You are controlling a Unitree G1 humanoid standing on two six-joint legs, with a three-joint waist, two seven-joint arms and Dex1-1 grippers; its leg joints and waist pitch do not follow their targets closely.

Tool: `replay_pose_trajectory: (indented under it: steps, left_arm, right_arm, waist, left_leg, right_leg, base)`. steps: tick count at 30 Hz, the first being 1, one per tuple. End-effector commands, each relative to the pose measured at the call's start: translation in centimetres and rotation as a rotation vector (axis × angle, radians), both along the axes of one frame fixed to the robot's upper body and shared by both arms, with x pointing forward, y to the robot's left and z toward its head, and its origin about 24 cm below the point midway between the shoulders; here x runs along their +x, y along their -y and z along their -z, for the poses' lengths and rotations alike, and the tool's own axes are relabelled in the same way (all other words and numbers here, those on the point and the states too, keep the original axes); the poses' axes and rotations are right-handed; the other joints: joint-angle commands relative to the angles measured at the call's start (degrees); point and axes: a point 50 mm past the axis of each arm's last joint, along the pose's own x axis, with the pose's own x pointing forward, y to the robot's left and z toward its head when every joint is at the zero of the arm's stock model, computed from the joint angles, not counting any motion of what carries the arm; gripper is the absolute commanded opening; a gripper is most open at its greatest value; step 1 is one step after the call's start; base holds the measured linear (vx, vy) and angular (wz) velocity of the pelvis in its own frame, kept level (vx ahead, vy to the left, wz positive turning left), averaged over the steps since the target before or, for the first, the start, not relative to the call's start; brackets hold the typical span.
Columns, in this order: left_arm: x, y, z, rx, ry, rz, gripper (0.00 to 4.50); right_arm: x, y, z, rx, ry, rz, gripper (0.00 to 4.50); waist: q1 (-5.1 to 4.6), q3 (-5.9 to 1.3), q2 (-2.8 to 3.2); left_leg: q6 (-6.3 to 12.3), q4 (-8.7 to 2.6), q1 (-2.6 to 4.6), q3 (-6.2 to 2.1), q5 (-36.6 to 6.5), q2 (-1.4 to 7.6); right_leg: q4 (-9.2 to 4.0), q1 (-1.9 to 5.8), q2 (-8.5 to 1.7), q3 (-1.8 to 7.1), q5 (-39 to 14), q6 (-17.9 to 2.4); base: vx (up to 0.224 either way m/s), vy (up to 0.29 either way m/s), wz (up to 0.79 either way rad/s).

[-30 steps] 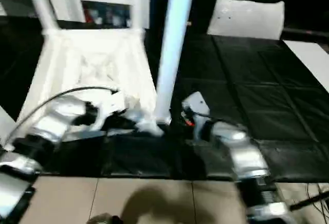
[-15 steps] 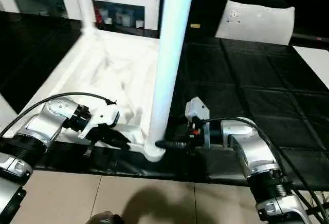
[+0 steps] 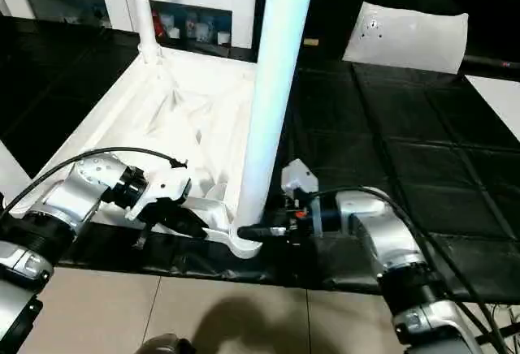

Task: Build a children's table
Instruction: Rotate leg to tighten

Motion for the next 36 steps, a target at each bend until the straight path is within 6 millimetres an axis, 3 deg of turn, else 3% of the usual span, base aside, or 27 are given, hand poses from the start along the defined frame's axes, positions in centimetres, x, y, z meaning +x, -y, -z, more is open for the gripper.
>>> replay_pose_trajectory:
  steps: [1, 3, 5, 7, 9, 11, 12, 13, 14, 15, 17, 19, 22, 24, 25, 26, 28, 29, 30, 31, 32, 36]
  left_arm:
    - [-0.3, 1.0, 0.2, 0.033, 0.002, 0.074, 0.0]
    - [0.0, 1.0, 0.2, 0.01, 0.02, 0.012, 0.0]
    - [0.3, 1.2, 0.2, -0.019, 0.034, -0.043, 0.0]
    - [0.9, 1.6, 0.1, -0.059, 0.061, -0.145, 0.0]
    - [1.9, 2.6, 0.1, -0.127, 0.09, -0.318, 0.0]
    - [2.4, 3.5, 0.1, -0.181, 0.079, -0.424, 0.0]
    - [2.6, 3.8, 0.0, -0.192, 0.079, -0.445, 0.0]
    - [2.8, 4.2, 0.0, -0.21, 0.077, -0.493, 0.0]
    - [3.0, 4.7, 0.0, -0.226, 0.07, -0.543, 0.0]
    - [3.3, 5.1, 0.0, -0.239, 0.073, -0.587, 0.0]
    - [3.8, 6.2, -0.2, -0.269, 0.074, -0.694, 0.0]
    - [4.2, 6.9, -0.4, -0.285, 0.101, -0.756, 0.0]
    - [4.2, 7.6, -0.5, -0.281, 0.121, -0.762, 0.0]
    - [4.1, 7.9, -0.5, -0.27, 0.121, -0.741, 0.0]
    - [4.1, 7.9, -0.4, -0.269, 0.121, -0.739, 0.0]
    - [4.0, 7.8, -0.4, -0.26, 0.123, -0.734, 0.0]
    - [4.0, 7.6, -0.4, -0.249, 0.124, -0.732, 0.0]
    - [4.0, 7.4, -0.3, -0.24, 0.129, -0.735, 0.0]
    - [3.9, 7.2, -0.3, -0.236, 0.131, -0.73, 0.0]
    - [3.8, 6.5, -0.1, -0.22, 0.136, -0.692, 0.0]
    - [3.8, 6.5, -0.1, -0.22, 0.136, -0.692, 0.0]
    - [3.0, 4.7, 0.4, -0.167, 0.128, -0.568, 0.0]
  right_arm:
    - [0.1, 0.0, -0.2, 0.013, -0.001, -0.001, 2.21]
    - [0.1, 0.0, 0.1, 0.042, -0.041, 0.085, 2.1]
    - [0.0, -0.1, 0.3, 0.043, -0.065, 0.126, 2.06]
    - [-0.2, -0.6, 0.7, 0.022, -0.052, 0.186, 2.06]
    - [0.2, -1.9, 1.4, 0.027, -0.068, 0.337, 2.04]
    - [0.8, -3.0, 1.9, 0.034, -0.097, 0.461, 2.03]
    - [0.9, -3.3, 2.0, 0.034, -0.104, 0.493, 2.03]
    - [1.2, -3.9, 2.2, 0.033, -0.119, 0.555, 2.01]
    - [1.5, -4.5, 2.4, 0.028, -0.129, 0.615, 2.01]
    - [1.6, -5.0, 2.6, 0.025, -0.146, 0.669, 2.01]
    - [2.1, -6.3, 3.0, -0.003, -0.18, 0.81, 2.01]
    - [2.5, -7.4, 2.9, -0.003, -0.175, 0.876, 2.01]
    - [3.1, -8.2, 2.2, 0.029, -0.16, 0.915, 2.01]
    - [3.4, -8.4, 1.5, 0.082, -0.154, 0.918, 2.01]
    - [3.4, -8.4, 1.4, 0.086, -0.153, 0.918, 2.56]
    - [3.4, -8.3, 1.2, 0.09, -0.141, 0.9, 2.69]
    - [3.4, -8.2, 1.1, 0.09, -0.132, 0.889, 2.76]
    - [3.4, -8.0, 1.1, 0.087, -0.125, 0.881, 3.06]
    - [3.4, -7.8, 1.1, 0.083, -0.118, 0.877, 3.06]
    - [3.2, -6.6, 1.3, 0.057, -0.08, 0.848, 3.06]
    - [3.2, -6.6, 1.3, 0.057, -0.08, 0.848, 3.15]
    - [2.4, -3.6, 1.5, 0.024, -0.042, 0.737, 3.54]
  waist:
    - [-0.46, -3.85, 0.22]
    - [-0.51, -3.81, -0.03]
    - [-0.54, -3.67, 0.27]
    - [-0.68, -3.52, 0.22]
    - [-0.97, -3.12, 0.47]
    - [-1.82, -2.99, 0.08]
    - [-2.36, -2.9, 0.08]
    - [-2.6, -2.93, 0.1]
    - [-3.63, -2.96, 0.08]
    - [-3.86, -2.98, 0.14]
    - [-4.32, -2.91, -0.01]
    - [-4.64, -2.96, 0.03]
    - [-4.62, -3.24, 0.04]
    - [-4.31, -3.52, 0.1]
    - [-4.26, -3.56, 0.14]
    - [-4.16, -3.64, 0.18]
    - [-4.13, -3.57, 0.14]
    - [-4.09, -3.51, 0.19]
    - [-4.12, -3.4, 0.19]
    - [-4.1, -3.38, 0.11]
    - [-3.98, -3.34, 0.2]
    - [-4.1, -3.31, 0.0]
  left_leg:
    - [2.81, -3.78, 2.38, -1.62, -7.16, 4.65]
    - [2.61, -3.83, 2.33, -1.62, -7.34, 4.63]
    - [2.08, -4.04, 2.43, -1.65, -8.11, 4.7]
    - [0.84, -4.21, 2.47, -1.83, -10.36, 4.68]
    - [-1.55, -4.6, 2.83, -1.91, -14.79, 4.72]
    - [-4.15, -4.85, 2.52, -2.55, -18.97, 4.48]
    - [-4.73, -4.9, 2.62, -2.66, -19.85, 4.51]
    - [-4.86, -4.95, 2.56, -2.85, -20.3, 4.46]
    - [-5.13, -5.13, 2.2, -2.98, -20.14, 4.43]
    - [-5.21, -5.09, 2.4, -2.91, -20.51, 4.36]
    - [-4.32, -4.76, 2.67, -2.67, -20.12, 4.14]
    - [-4.12, -4.86, 2.42, -2.7, -19.19, 4.16]
    - [-2.88, -4.73, 2.46, -2.42, -16.47, 4.07]
    - [-0.62, -4.56, 2.24, -2.14, -11.87, 4.01]
    - [-0.11, -4.54, 2.21, -2.1, -10.75, 4.04]
    - [1.32, -4.35, 2.13, -1.94, -8.17, 3.92]
    - [2.0, -4.32, 2.11, -1.88, -8.01, 3.91]
    - [2.13, -4.34, 2.15, -1.89, -8.44, 3.98]
    - [1.74, -4.46, 2.15, -1.94, -9.43, 4.03]
    - [1.26, -4.54, 2.24, -1.99, -10.62, 4.12]
    - [1.04, -4.59, 2.31, -2.06, -11.01, 4.21]
    - [1.19, -4.56, 2.07, -2.05, -10.96, 4.19]
  right_leg:
    - [-3.35, 1.23, -5.06, 2.39, 1.88, -15.78]
    - [-3.38, 1.26, -5.06, 2.42, 1.4, -15.69]
    - [-3.54, 1.14, -5.0, 2.48, 0.36, -15.42]
    - [-3.87, 1.02, -5.17, 2.57, -2.68, -15.03]
    - [-4.42, 0.44, -5.23, 2.74, -8.26, -14.43]
    - [-5.2, 0.68, -5.81, 2.83, -17.88, -12.08]
    - [-5.44, 0.3, -5.81, 2.93, -20.1, -11.25]
    - [-5.52, 0.37, -5.81, 2.84, -20.88, -10.93]
    - [-5.48, 0.4, -5.57, 2.81, -20.3, -10.51]
    - [-5.5, 0.13, -5.45, 2.8, -20.15, -10.6]
    - [-5.85, -0.2, -5.5, 3.13, -19.5, -10.89]
    - [-5.78, -0.03, -5.45, 3.15, -18.9, -10.83]
    - [-5.61, 0.32, -5.12, 3.12, -14.03, -10.87]
    - [-5.16, 0.87, -4.97, 3.09, -6.81, -11.47]
    - [-4.98, 0.97, -4.91, 3.04, -5.03, -11.71]
    - [-4.65, 1.21, -4.85, 2.99, -0.7, -12.54]
    - [-4.66, 1.26, -4.9, 2.98, -0.26, -12.94]
    - [-4.79, 1.25, -4.96, 2.95, -1.25, -13.14]
    - [-4.96, 1.25, -4.93, 2.93, -3.13, -13.04]
    - [-5.06, 1.28, -4.91, 2.88, -4.9, -12.82]
    - [-5.14, 1.27, -4.93, 2.88, -5.45, -12.57]
    - [-5.15, 1.46, -4.96, 2.99, -5.0, -12.12]
  base:
    - [0.0, 0.0, 0.0]
    - [0.0, 0.0, 0.0]
    - [0.0, 0.0, 0.0]
    - [0.0, 0.0, 0.0]
    - [0.0, 0.0, 0.0]
    - [0.0, 0.0, 0.0]
    - [0.0, 0.0, 0.0]
    - [0.0, 0.0, 0.0]
    - [0.0, 0.0, 0.0]
    - [0.0, 0.0, 0.0]
    - [0.0, 0.0, 0.0]
    - [0.0, 0.0, 0.0]
    - [0.0, 0.0, 0.0]
    - [0.0, 0.0, 0.0]
    - [0.0, 0.0, 0.0]
    - [0.0, 0.0, 0.0]
    - [0.0, 0.0, 0.0]
    - [0.0, 0.0, 0.0]
    - [0.0, 0.0, 0.0]
    - [0.0, 0.0, 0.0]
    - [0.0, 0.0, 0.0]
    - [0.0, 0.0, 0.0]
